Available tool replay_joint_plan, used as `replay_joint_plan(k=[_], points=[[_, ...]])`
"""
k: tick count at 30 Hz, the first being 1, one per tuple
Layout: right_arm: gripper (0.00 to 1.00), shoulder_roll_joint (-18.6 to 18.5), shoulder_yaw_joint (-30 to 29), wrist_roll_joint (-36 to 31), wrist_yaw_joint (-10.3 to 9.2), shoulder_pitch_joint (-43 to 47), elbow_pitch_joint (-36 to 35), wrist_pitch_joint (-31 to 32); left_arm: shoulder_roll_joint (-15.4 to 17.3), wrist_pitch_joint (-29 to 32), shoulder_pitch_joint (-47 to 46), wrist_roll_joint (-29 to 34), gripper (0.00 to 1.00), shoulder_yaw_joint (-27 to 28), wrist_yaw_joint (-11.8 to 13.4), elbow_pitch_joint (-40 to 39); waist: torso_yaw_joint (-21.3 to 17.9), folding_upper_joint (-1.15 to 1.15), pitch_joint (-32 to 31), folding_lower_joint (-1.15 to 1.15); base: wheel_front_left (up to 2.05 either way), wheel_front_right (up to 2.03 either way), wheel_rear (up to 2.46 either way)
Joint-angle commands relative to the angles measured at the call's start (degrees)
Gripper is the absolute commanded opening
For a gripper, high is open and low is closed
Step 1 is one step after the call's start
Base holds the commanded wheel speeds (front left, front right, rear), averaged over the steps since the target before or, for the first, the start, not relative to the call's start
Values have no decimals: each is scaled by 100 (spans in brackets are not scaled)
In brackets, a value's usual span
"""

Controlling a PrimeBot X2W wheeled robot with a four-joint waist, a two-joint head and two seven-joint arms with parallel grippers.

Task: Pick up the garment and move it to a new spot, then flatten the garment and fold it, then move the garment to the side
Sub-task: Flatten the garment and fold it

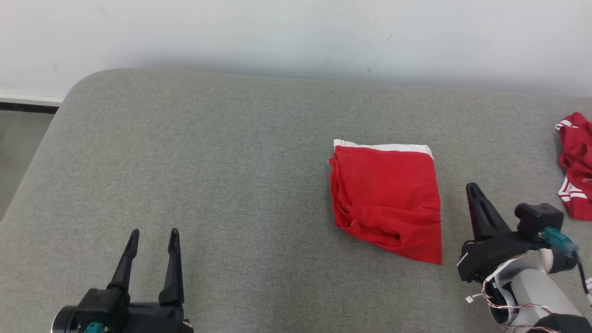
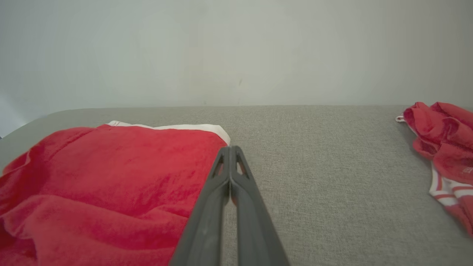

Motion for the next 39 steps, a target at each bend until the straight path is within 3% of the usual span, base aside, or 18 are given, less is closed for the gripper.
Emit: replay_joint_plan(k=[1, 9, 22, 30, 39], points=[[0, 44, 76, -140, -17, -124, 163, -23, 32, -15, -78, 4, 100, -41, 7, 25, 72, 0, 47, 0, 0, 0, 0], [0, 475, 438, -458, -17, -504, 847, -23, 65, -15, -194, -66, 100, -178, 7, 98, 255, 0, 112, 0, 0, 0, 0], [0, 1156, 1500, -412, -17, -602, 816, -23, 38, -15, -266, -134, 100, -193, 7, 156, 395, 0, 202, 0, 0, 0, 0], [0, 1234, 1975, -172, -17, -742, 638, -24, 5, -15, -322, -149, 100, -150, 7, 194, 361, 0, 222, 0, 0, 0, 0], [0, 952, 1536, -364, -17, -458, -537, -15, 55, -15, -271, -86, 100, -16, 7, 194, -72, 0, 50, 0, 0, 0, 0]])
